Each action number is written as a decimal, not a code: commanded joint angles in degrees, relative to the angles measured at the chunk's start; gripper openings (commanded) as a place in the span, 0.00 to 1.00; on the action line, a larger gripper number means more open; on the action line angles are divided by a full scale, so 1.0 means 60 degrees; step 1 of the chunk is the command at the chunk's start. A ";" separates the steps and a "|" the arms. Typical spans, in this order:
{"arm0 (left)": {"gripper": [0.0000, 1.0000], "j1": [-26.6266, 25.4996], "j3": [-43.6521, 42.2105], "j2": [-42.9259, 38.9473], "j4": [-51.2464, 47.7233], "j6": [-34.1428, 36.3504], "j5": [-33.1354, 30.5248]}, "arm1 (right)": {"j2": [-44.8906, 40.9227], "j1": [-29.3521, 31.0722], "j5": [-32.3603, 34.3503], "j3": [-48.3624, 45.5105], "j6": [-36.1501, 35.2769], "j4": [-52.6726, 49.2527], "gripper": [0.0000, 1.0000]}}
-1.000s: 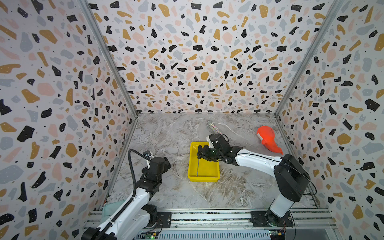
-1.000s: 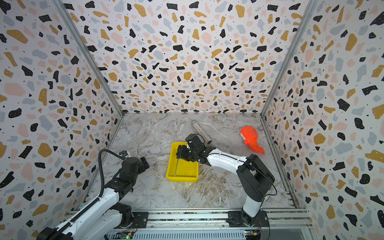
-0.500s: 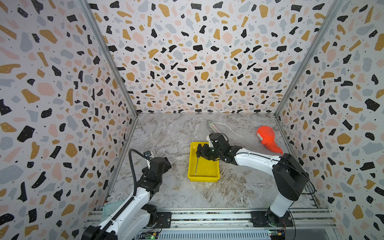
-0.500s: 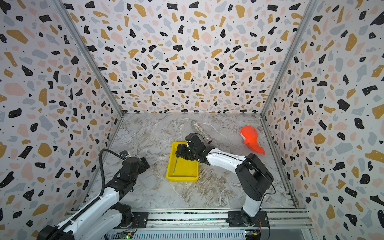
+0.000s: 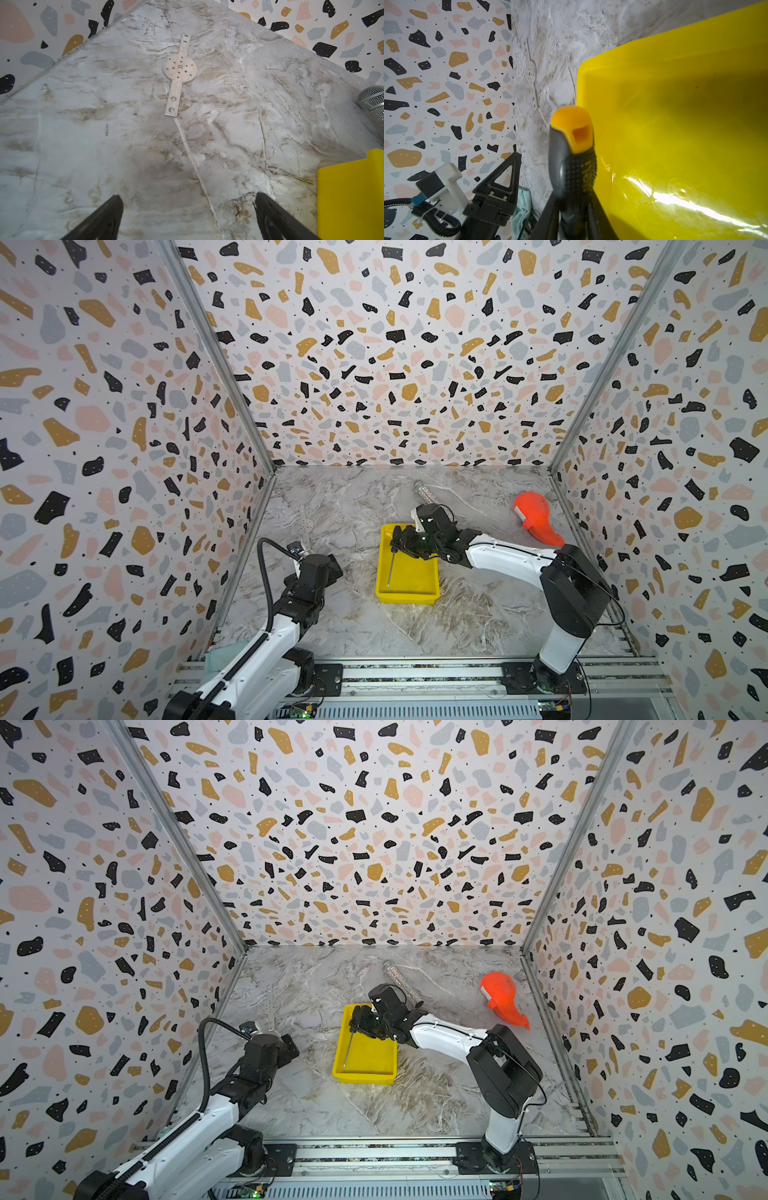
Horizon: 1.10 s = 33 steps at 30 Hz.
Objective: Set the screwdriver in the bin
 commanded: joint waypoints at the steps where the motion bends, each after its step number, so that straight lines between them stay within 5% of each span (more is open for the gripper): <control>1: 1.00 0.0017 0.0115 -0.0036 0.0238 0.0090 -0.0056 | -0.0047 0.0021 0.0007 0.0397 0.0072 -0.0078 0.26; 11: 1.00 0.0018 0.0103 -0.0116 0.0196 0.0068 -0.0097 | -0.0324 0.0043 0.0154 0.0403 -0.0059 -0.0352 0.30; 17: 1.00 0.0017 0.0086 -0.0153 0.0214 0.0081 -0.0017 | -0.1691 -0.0362 0.1677 0.0579 -0.1879 -0.2188 0.30; 25: 1.00 0.0023 0.0100 -0.0097 0.0239 0.0096 0.0021 | -0.4693 -0.3567 0.2213 -0.1187 -0.4051 -0.2711 0.43; 27: 1.00 0.0021 0.0108 -0.0109 0.0243 0.0083 0.0030 | -0.5409 -0.4612 0.2538 -0.2125 -0.4325 -0.1942 0.57; 33: 1.00 0.0017 0.0101 -0.0119 0.0225 0.0098 0.0096 | -0.6763 -0.6173 0.4613 -0.6036 -0.4642 0.2013 0.70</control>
